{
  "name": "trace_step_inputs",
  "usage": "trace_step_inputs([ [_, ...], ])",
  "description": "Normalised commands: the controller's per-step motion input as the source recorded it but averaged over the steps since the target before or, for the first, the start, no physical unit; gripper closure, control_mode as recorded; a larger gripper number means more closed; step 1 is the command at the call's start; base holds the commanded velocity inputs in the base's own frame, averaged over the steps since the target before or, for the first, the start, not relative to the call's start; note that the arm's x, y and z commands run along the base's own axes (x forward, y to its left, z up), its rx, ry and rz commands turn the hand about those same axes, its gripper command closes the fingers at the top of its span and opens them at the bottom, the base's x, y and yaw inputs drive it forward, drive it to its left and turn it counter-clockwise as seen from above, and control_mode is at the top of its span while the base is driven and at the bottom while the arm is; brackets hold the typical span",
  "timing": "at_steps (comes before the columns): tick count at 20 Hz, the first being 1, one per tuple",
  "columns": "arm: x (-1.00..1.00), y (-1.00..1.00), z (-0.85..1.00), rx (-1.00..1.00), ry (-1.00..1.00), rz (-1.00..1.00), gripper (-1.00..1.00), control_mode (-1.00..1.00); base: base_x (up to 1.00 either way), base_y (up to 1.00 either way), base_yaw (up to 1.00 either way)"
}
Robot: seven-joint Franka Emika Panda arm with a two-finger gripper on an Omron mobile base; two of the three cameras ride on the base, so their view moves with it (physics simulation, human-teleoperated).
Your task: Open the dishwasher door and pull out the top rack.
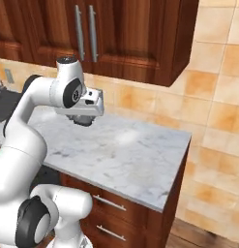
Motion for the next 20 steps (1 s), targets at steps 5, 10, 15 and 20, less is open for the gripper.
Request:
trace_step_inputs([
  [5,0.00,0.00,0.00,0.00,0.00,0.00,-1.00,1.00,0.00,-0.01,0.57],
  [10,0.00,0.00,0.00,0.00,0.00,0.00,-1.00,1.00,0.02,-0.02,0.47],
  [15,0.00,0.00,0.00,0.00,0.00,0.00,-1.00,1.00,0.30,-0.02,0.40],
  [20,0.00,0.00,0.00,0.00,0.00,0.00,-1.00,1.00,0.38,-0.28,0.35],
])
